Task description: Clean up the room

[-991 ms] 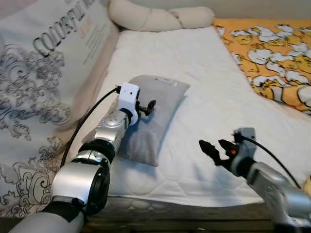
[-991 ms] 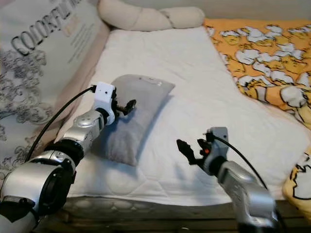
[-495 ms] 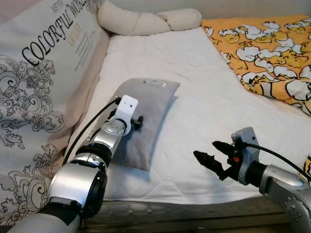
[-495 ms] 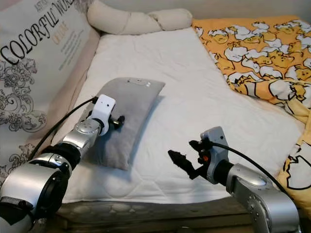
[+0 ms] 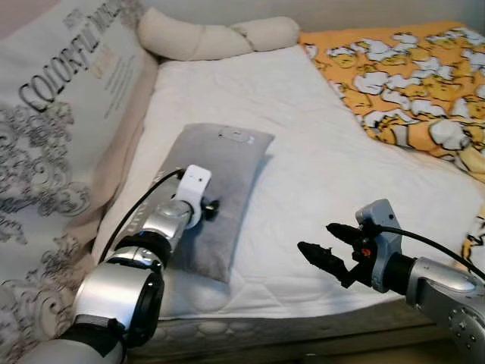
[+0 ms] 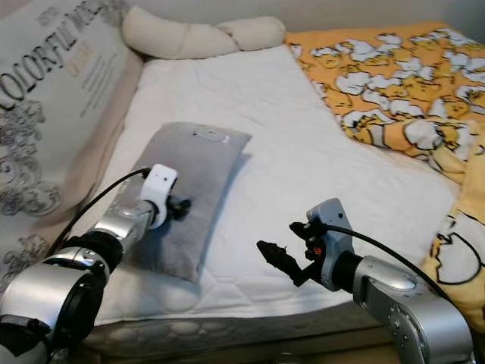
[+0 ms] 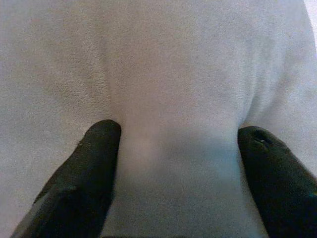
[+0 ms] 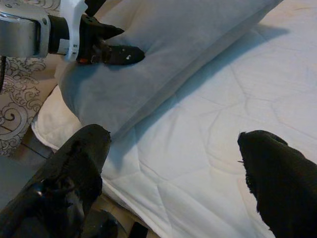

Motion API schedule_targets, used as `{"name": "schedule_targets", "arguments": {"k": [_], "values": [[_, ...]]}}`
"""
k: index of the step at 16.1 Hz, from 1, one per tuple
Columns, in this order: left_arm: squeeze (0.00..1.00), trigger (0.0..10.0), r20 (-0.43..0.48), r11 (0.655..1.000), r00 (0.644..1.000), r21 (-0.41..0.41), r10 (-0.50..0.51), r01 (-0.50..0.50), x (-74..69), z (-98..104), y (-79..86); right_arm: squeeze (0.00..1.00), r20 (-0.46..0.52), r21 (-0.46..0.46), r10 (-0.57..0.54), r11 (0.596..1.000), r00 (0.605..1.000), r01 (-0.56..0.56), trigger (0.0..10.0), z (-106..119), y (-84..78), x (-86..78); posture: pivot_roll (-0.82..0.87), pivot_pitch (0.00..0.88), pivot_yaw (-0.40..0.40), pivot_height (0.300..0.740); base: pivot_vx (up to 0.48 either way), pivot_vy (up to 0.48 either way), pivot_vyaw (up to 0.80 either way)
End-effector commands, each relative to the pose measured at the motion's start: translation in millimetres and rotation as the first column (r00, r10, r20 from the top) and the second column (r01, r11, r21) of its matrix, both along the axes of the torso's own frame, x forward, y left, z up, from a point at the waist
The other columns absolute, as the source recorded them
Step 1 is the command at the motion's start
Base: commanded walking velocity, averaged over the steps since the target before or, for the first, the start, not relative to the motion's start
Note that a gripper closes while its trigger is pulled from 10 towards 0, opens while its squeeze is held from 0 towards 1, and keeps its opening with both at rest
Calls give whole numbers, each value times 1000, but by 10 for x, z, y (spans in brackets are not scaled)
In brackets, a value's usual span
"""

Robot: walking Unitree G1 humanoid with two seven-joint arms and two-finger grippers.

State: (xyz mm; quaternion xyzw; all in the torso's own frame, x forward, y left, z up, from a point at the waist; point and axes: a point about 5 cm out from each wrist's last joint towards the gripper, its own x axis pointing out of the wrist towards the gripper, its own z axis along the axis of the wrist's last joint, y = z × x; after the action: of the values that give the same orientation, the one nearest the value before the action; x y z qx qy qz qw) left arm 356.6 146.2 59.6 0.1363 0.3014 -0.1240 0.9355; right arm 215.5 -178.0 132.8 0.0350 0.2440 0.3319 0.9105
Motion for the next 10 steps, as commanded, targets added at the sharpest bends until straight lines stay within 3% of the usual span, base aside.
{"name": "schedule_targets", "arguments": {"k": [1, 10], "values": [[0, 0, -93, 998, 995, 44, 40, -36, -137, -185, 133, 0, 4, -3, 19, 1000, 1000, -19, 10000, 25, 33, -1, -316, 0, 108, 740, 0, 0, 0], [0, 0, -83, 997, 995, 63, 51, -46, -133, -176, 185, 0, 0, -2, 40, 999, 999, -40, 10000, 6, 76, 11, -311, 0, 109, 740, 0, 0, 0]]}}
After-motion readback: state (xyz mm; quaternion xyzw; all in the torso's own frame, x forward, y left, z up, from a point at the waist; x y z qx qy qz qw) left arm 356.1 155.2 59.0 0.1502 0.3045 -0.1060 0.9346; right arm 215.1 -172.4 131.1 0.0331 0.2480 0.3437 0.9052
